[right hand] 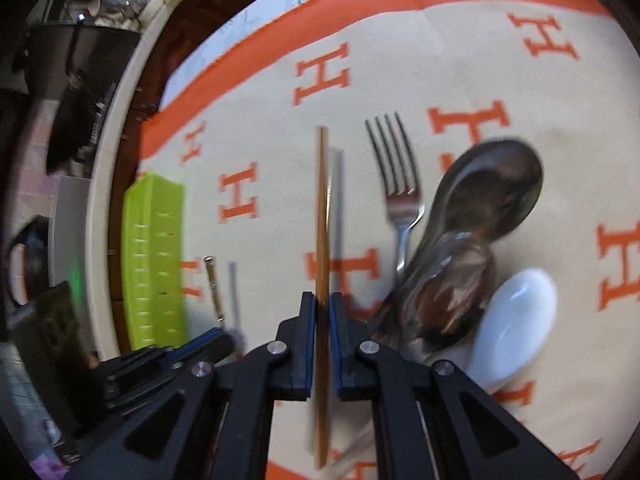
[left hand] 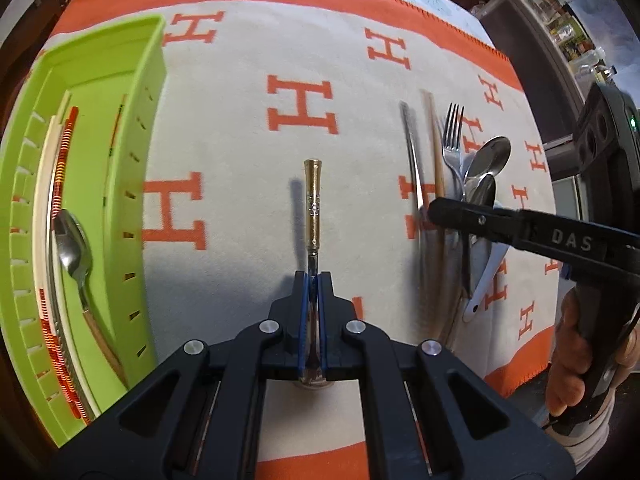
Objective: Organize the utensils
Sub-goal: 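Grasp a gold-handled teaspoon with the left tool while the right grasps a brown chopstick, then carry the teaspoon and brown chopstick into the green tray and open both tools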
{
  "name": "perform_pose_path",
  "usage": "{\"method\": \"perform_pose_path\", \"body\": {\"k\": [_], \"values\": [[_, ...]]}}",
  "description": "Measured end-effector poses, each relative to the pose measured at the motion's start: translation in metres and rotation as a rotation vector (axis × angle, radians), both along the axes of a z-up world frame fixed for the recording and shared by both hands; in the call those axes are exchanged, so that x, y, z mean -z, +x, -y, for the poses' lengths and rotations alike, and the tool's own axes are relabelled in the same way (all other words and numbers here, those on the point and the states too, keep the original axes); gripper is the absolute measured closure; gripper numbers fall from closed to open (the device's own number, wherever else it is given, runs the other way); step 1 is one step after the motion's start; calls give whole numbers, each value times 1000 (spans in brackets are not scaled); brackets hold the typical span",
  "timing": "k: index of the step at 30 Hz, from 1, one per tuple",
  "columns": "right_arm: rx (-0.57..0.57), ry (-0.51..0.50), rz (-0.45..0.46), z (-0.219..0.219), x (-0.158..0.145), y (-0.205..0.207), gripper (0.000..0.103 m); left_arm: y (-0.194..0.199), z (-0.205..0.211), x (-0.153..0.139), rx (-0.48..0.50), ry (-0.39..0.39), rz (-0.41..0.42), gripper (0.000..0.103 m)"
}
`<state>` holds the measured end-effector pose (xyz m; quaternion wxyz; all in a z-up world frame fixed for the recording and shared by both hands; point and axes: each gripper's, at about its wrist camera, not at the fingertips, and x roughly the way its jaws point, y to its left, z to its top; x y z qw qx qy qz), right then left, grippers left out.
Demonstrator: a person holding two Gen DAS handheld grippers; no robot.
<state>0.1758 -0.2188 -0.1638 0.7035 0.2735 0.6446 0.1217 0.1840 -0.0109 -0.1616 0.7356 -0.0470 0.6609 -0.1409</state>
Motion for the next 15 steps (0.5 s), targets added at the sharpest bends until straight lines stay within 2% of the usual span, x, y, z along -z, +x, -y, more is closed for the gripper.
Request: {"method": "perform_pose_path", "body": {"k": [9,15], "values": [[-43,54,90,-31,-34,-11,97,-8,-17,-34,-13,-31,53,101],[-87,105,136,-62,-65,-12,97,-19,-40,-72,-15,-47,116,101]]}}
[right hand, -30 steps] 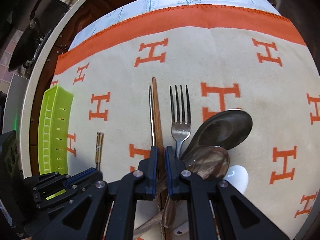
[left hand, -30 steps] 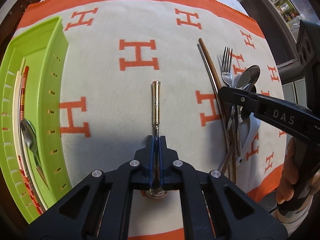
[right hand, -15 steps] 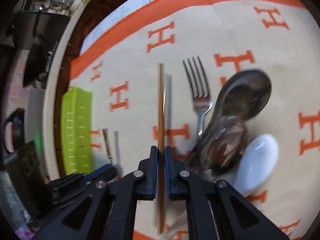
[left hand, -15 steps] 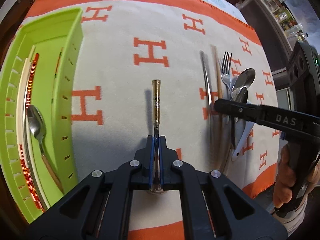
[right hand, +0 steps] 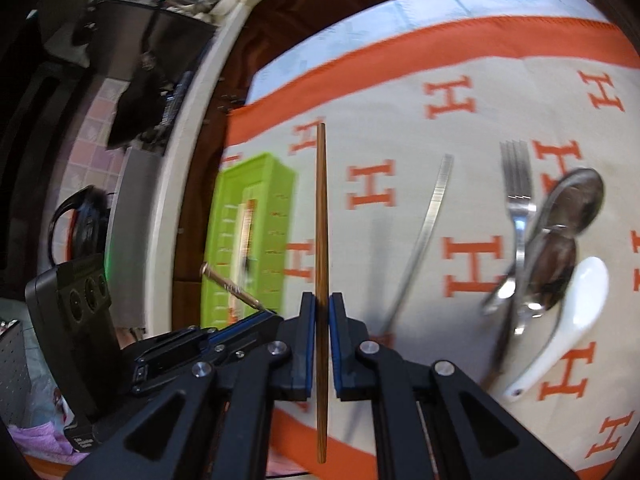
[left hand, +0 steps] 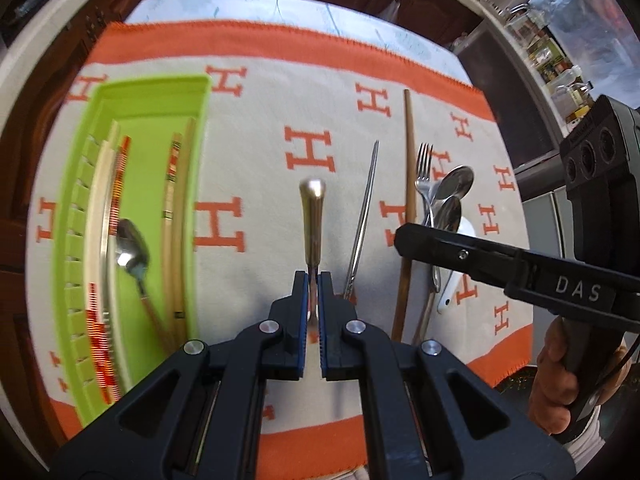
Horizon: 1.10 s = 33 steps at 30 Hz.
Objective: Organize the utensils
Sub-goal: 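Carry the teaspoon and brown chopstick into the green tray and open both tools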
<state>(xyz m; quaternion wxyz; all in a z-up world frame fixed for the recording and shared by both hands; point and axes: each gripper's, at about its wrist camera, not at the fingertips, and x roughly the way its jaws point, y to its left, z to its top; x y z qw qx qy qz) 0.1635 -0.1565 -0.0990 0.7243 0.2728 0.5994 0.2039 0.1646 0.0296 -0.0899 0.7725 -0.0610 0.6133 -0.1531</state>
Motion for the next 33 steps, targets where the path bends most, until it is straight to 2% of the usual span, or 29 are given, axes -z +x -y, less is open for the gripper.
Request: {"method": "perform_pose_path", "body": {"k": [12,18,22,28,33], "values": [[-110,55,40,-90,-29,6,97,-29,-80,-76,-31,21,124,101],[-144,51,53,-130,-26,12,97,-45,-113,-98,-43,83,154,101],[-132,-10,48,-150,-5,21,97,-44,-126,-86,-38,114,113,101],[-144,-95,52,-162,20,28,93,-22,-129,-31,-26,178,-7,101],[-137,-124,91,-153,14,24,90,1,-124,-12,-79,192,19,101]]}}
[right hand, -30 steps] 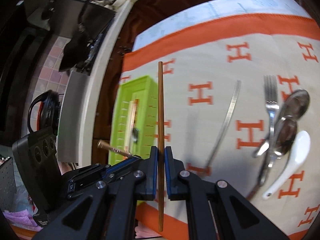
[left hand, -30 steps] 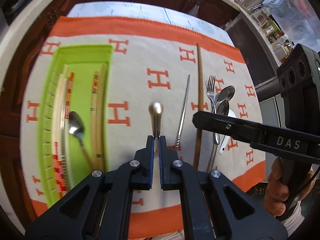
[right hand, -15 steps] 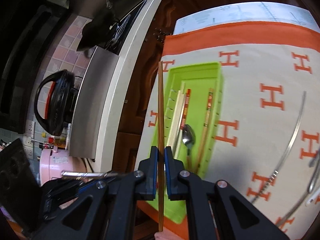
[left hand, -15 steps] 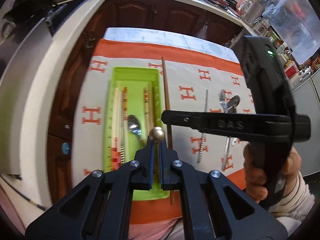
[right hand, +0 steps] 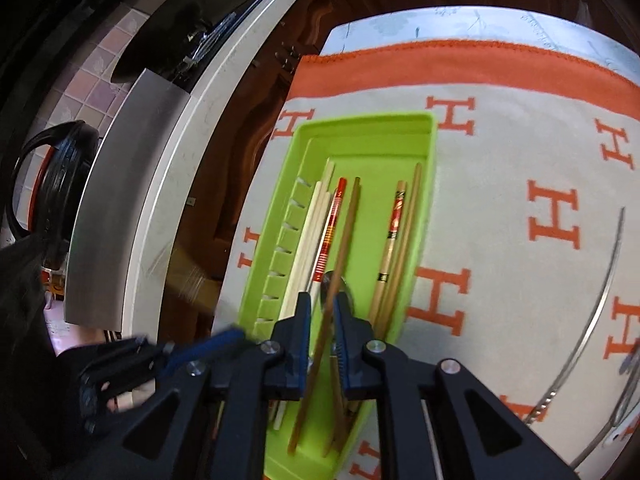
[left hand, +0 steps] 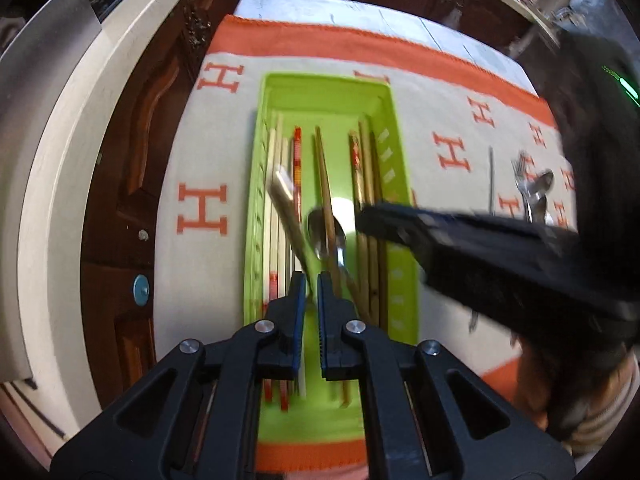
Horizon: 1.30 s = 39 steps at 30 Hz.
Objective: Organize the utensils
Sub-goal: 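Carry the teaspoon and brown chopstick into the green tray and open both tools, then grasp a second metal chopstick with the left tool while the right grasps the white ceramic spoon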
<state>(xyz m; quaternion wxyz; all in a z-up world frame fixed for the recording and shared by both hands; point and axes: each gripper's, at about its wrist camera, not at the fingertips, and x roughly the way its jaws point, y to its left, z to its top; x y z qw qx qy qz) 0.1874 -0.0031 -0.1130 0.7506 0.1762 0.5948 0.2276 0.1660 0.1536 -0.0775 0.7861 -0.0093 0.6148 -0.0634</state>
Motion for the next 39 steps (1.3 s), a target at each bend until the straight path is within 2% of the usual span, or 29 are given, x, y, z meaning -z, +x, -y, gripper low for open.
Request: {"method": "perform_pose_path", "body": {"k": [6,10,19,24,27,31,39], "values": [[33,16,32,34,-15,-5,90,14,16,14,-2,13,0,100],[65,-12,26,61,-18,-10,90,13,25,14,3,1,-2,100],[156,-42,20,135,-29,-37,90,2,60,-11,57,-38,35,100],[212,-57,25,169,-32,-56,90,-3,92,-21,107,-67,52,86],[237,-63,24,184,-31,-64,90,-4,115,-21,140,-75,59,82],[274,-43,16,205,-25,-75,90,-1,141,-7,167,-87,37,82],[349,-36,-23,242,3,-92,90,7,191,52,201,-58,-42,82]]}}
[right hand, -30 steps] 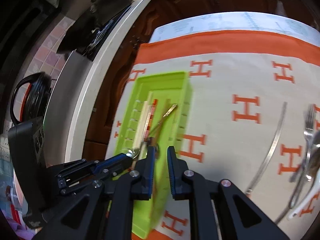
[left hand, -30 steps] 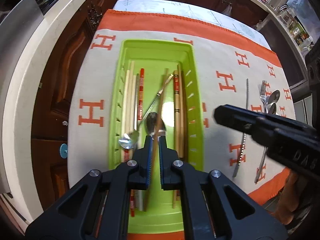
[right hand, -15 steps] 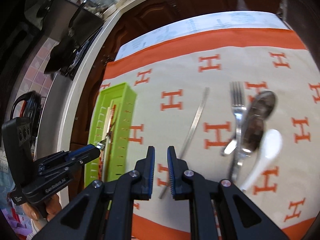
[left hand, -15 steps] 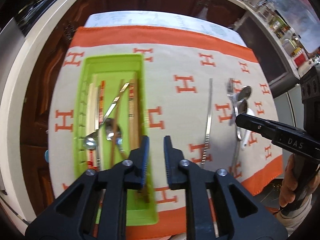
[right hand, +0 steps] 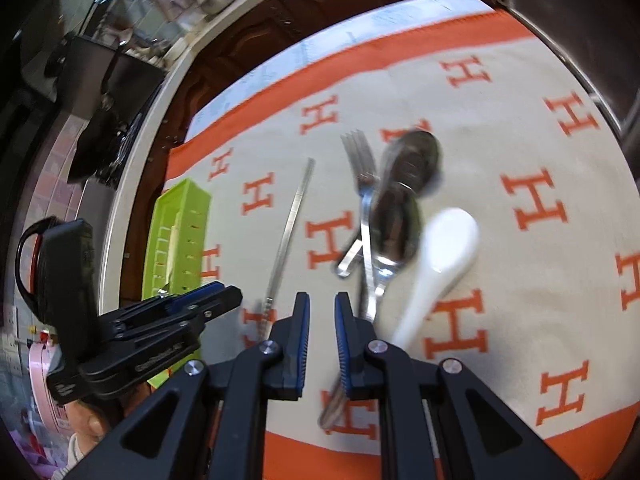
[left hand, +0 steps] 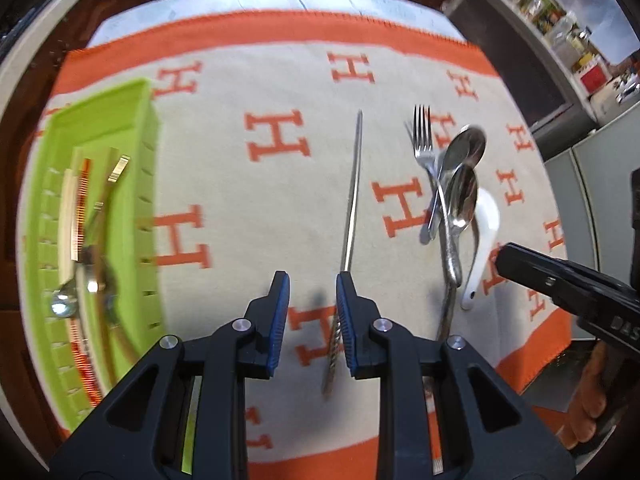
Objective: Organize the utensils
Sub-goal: 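Grasp a second metal chopstick with the left tool while the right grasps the white ceramic spoon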
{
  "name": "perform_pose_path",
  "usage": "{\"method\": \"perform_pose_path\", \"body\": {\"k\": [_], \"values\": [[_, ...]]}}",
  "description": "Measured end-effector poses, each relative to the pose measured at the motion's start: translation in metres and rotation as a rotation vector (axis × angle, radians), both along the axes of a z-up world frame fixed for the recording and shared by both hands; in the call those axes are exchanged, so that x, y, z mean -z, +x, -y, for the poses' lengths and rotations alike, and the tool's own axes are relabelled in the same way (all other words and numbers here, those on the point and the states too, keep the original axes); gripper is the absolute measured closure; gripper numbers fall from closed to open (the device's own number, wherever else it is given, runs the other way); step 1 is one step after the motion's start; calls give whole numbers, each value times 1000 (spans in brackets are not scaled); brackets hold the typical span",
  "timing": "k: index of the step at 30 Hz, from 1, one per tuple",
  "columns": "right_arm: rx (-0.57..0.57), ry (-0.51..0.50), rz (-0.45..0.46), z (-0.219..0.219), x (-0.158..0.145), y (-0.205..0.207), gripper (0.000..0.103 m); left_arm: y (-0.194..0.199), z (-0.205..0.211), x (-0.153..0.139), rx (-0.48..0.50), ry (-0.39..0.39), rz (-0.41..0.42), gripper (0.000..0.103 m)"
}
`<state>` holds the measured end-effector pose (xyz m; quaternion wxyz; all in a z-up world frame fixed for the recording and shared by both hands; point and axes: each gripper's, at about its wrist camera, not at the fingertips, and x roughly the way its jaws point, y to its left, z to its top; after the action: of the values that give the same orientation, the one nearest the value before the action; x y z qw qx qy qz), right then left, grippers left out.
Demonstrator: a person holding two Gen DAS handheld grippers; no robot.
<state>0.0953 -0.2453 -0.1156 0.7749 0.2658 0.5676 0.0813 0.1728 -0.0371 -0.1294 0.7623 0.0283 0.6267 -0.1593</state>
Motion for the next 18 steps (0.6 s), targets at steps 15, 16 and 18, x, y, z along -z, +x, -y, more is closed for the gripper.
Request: {"method": "perform_pose_path", "body": {"k": [15,16,18], "values": [[88,43,-49,41,32,-22,90,-1,50,31,105,130,26,81],[100,41,-51,44,33,-22,90,-2,52,31,112,142,33,81],[114,41,-56,48,34,-22,90,-1,63,35,121,160,38,81]]}}
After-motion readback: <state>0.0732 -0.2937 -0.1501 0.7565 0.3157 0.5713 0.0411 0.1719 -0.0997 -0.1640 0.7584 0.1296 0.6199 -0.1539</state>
